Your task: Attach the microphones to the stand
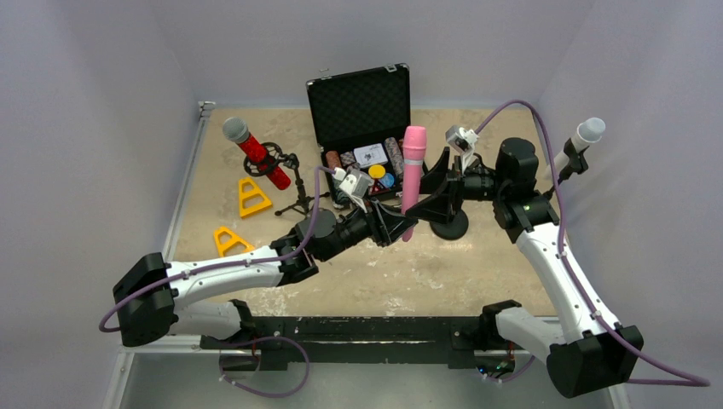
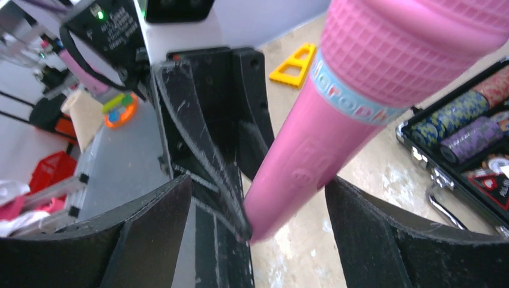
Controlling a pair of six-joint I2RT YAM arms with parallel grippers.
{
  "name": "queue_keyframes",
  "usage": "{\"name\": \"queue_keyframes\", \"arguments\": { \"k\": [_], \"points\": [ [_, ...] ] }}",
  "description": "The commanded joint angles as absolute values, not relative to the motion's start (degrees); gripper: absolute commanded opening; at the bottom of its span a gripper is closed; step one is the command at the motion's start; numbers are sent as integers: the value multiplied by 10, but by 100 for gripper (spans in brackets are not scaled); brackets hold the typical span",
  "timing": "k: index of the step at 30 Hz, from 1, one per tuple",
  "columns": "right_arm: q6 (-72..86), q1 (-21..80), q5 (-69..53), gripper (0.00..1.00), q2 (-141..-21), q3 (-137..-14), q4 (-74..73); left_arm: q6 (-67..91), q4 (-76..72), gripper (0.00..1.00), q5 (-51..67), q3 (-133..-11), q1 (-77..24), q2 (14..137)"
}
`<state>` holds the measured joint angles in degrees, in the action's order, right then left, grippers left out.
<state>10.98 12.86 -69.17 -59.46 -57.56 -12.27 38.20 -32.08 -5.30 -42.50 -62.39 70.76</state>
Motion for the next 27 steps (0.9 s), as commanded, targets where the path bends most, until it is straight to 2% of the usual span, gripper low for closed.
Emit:
{"name": "queue_keyframes", "arguments": {
  "k": [1, 4, 6, 7, 10, 12, 13, 14, 18, 19, 23, 27],
  "points": [
    [255, 132, -701, 83, -588, -539, 38, 390, -401, 0, -13, -465, -630, 720],
    [263, 133, -699, 79, -589, -537, 41, 393, -409, 0, -6, -467, -631, 727],
    [276, 133, -708, 68, -591, -534, 56, 395, -411, 0, -3, -471, -631, 734],
    [287, 133, -716, 58, -591, -530, 72, 395, -409, 0, -3, -472, -631, 737],
    [310, 133, -731, 18, -592, -518, 106, 396, -402, 0, 19, -482, -631, 747],
    [296, 132, -730, 6, -588, -518, 96, 393, -399, 2, 31, -485, -631, 750],
    [281, 131, -729, 3, -584, -519, 83, 392, -400, 8, 36, -483, -630, 748],
    [259, 128, -729, 1, -576, -520, 65, 387, -404, 26, 41, -477, -630, 743],
    [177, 109, -745, 0, -550, -529, 6, 366, -424, 78, 54, -401, -626, 676],
    [143, 107, -748, 0, -544, -535, -27, 359, -425, 85, 63, -381, -622, 655],
    [-14, 105, -750, 0, -524, -550, -146, 338, -362, 97, 86, -318, -595, 542],
    [-123, 105, -759, 0, -516, -549, -223, 309, -243, 99, 104, -338, -557, 463]
  ]
}}
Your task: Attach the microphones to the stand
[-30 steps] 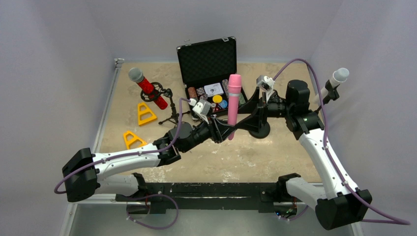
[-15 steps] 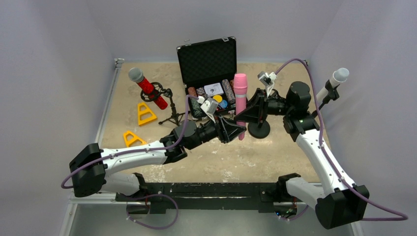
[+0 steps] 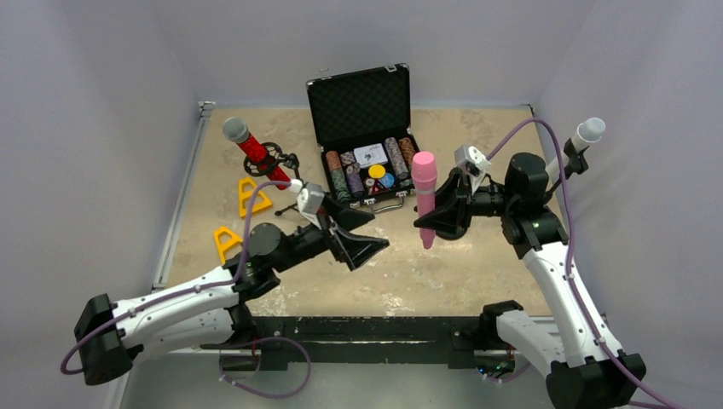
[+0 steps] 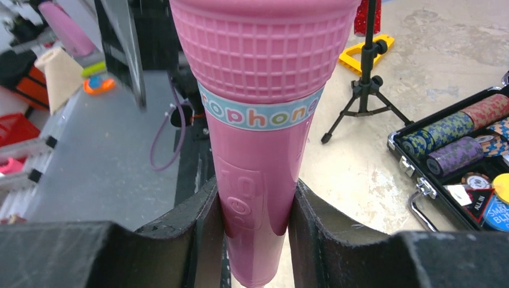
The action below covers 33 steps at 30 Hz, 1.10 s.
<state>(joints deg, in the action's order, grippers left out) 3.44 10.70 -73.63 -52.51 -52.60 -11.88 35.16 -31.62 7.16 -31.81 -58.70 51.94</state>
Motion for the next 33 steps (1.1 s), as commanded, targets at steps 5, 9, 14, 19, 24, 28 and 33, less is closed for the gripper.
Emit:
{"name": "queue_keyframes", "arguments": {
  "k": [5, 9, 14, 19, 24, 28, 33],
  "points": [
    [-202, 105, -763, 0, -524, -566, -295, 289, -189, 99, 147, -426, -538, 499],
    [-212, 105, -771, 0, -529, -570, -305, 277, -218, 98, 199, -493, -538, 586],
    [-213, 105, -778, 0, -530, -570, -306, 279, -286, 94, 251, -539, -539, 670],
    [-208, 105, -794, 0, -537, -569, -302, 286, -358, 88, 265, -560, -551, 731],
    [-206, 105, -800, 0, -543, -568, -302, 286, -420, 79, 255, -570, -555, 768],
    [-206, 105, -802, 0, -544, -564, -301, 280, -414, 71, 255, -592, -555, 786],
    [-213, 105, -802, 0, -544, -566, -308, 267, -380, 40, 272, -618, -555, 801]
  ]
}}
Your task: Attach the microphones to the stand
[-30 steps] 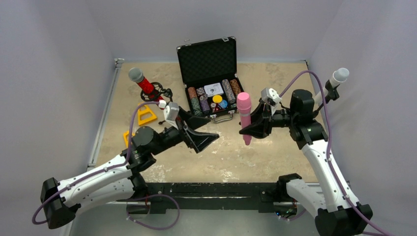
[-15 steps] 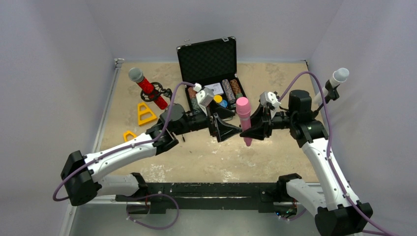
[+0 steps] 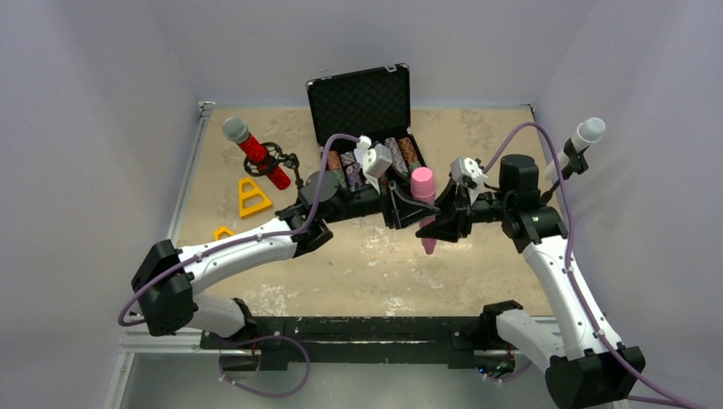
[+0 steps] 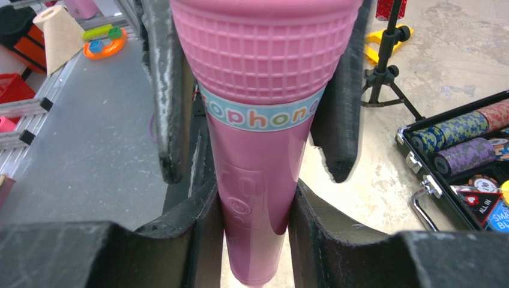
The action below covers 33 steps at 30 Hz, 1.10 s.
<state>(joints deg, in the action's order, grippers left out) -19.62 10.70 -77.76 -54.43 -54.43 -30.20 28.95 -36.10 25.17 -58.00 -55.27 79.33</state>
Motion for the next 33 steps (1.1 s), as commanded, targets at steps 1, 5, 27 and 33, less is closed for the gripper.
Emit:
{"name": "queue_keyframes", "arguments": {
  "k": [1, 5, 27, 33],
  "points": [
    [-216, 105, -798, 0, -543, -568, -312, 266, -376, 25, 276, -619, -555, 802],
    [-263, 105, -765, 54, -541, -589, -373, 254, -369, 0, 276, -600, -552, 777],
    [-973, -127, -464, 92, -754, -949, -859, 103, -103, 0, 200, -457, -520, 491],
    [-1001, -126, -477, 93, -807, -990, -859, 100, -115, 0, 209, -462, -520, 506]
  ]
}}
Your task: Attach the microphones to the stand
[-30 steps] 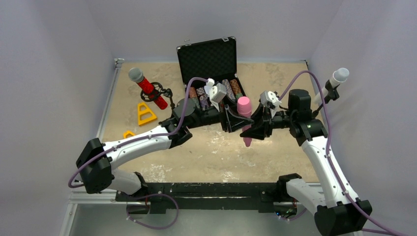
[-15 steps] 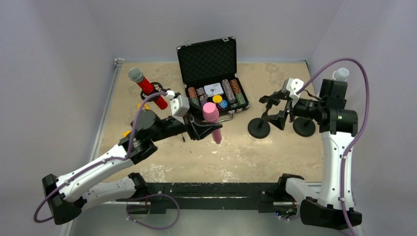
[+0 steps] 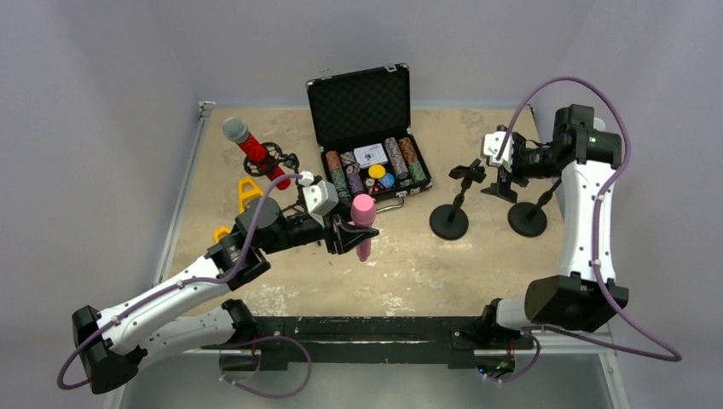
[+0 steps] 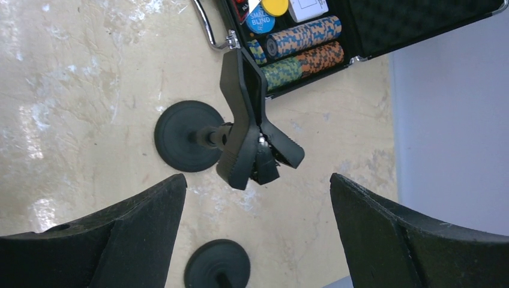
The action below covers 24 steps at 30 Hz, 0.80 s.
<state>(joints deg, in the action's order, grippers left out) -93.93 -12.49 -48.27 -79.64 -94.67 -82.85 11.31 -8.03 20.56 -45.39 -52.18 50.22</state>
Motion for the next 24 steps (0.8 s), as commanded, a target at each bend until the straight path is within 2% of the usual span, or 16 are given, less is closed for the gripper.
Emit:
{"name": "queue_keyframes", "arguments": {
  "k": [1, 12, 24],
  "points": [
    [-1005, -126, -477, 93, -817, -993, -860, 100, -120, 0, 211, -462, -520, 510],
    [-1010, -101, -486, 89, -887, -987, -860, 100, -146, 0, 224, -498, -520, 569],
    [-1045, -98, -501, 80, -880, -950, -860, 82, -193, 0, 249, -593, -510, 684]
  ]
}}
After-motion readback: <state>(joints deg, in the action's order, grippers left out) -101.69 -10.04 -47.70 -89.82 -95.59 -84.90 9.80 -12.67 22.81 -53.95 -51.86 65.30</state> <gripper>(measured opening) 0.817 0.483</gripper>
